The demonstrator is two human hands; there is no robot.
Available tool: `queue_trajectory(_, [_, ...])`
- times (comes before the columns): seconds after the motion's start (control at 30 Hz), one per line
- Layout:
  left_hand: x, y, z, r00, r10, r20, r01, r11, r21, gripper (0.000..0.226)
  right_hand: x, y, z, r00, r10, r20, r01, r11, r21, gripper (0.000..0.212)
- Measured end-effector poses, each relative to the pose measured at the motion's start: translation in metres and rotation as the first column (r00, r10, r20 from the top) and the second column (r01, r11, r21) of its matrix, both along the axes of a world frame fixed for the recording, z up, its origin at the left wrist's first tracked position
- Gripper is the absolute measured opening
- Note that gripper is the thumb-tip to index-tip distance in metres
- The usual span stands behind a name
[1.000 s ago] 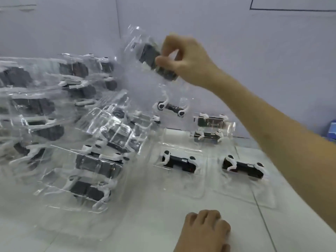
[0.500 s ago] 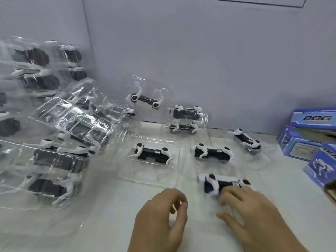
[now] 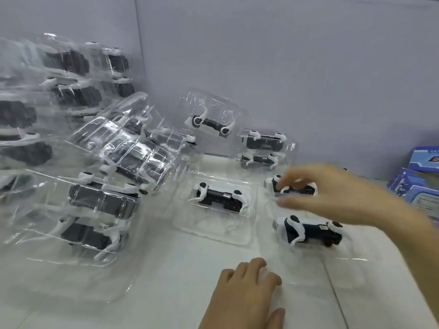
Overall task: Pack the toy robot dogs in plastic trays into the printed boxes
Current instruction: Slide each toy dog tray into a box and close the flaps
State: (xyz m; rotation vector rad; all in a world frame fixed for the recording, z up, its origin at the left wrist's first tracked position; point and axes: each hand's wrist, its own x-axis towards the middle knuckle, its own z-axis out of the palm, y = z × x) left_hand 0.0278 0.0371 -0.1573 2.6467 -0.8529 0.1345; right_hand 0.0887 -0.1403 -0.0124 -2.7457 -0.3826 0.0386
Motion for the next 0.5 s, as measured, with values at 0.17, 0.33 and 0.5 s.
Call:
queue_trajectory(0.17, [0.003, 0.004, 0.000, 0.999, 0.025, -0.034, -0.024, 0.999, 0.021, 0.043, 0.089, 0.134, 0.019, 0.966, 0.236, 0.100, -0.254, 0.818, 0.517, 0.072])
queue_trajectory(0.33, [0.004, 0.006, -0.003, 1.000, 0.007, -0.029, -0.004, 0.995, 0.103, 0.039, 0.144, 0.199, 0.006, 0.945, 0.326, -0.011, -0.261, 0.778, 0.571, 0.050])
queue_trajectory(0.5, [-0.001, 0.007, 0.000, 0.999, -0.029, -0.034, 0.028, 0.999, -0.020, 0.032, 0.121, 0.172, 0.033, 0.951, 0.158, 0.265, -0.301, 0.669, 0.680, 0.037])
